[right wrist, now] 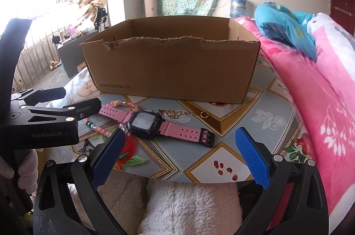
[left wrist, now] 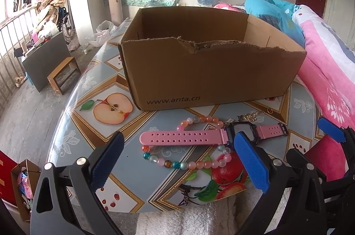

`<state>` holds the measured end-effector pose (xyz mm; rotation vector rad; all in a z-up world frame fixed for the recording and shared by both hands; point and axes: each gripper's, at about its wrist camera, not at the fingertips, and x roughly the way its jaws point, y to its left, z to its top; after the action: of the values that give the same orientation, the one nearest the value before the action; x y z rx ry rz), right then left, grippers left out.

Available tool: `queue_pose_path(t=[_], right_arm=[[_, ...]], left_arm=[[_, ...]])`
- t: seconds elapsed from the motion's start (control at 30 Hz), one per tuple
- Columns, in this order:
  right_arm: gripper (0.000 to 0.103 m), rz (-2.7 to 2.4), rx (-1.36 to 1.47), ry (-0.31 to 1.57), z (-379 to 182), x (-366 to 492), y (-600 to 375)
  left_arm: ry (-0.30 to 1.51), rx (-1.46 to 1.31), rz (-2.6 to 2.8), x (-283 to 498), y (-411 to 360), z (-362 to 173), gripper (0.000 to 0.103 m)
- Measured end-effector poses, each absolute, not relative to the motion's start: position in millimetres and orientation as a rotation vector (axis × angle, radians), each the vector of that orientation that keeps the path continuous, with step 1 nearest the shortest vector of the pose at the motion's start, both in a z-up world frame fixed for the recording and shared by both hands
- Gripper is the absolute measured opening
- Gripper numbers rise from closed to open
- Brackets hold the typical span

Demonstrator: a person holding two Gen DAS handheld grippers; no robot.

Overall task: Organize jewelry
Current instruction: 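Move the right tool over the pink-strapped watch and close on its face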

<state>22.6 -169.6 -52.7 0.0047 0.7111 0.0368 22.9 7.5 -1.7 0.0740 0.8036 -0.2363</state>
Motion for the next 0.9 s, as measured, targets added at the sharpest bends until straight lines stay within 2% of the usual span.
queue_pose_path(t=[0.7,0.8,0.9], right_arm=[[0.095,0.107,-0.033,0.640,-49,17,-172],[0.094,0.159,-0.052,0.633,-47,21,-171],[0.088,0.231,-0.085,0.635,-47,29,-166]], left_arm=[[0.816,0.114,-0.263,25,4,-5,0.097],[0.807,0.121,-0.266,22,4,-5,0.091],[0.805,0.148,-0.276,20,2,-9,0.085]])
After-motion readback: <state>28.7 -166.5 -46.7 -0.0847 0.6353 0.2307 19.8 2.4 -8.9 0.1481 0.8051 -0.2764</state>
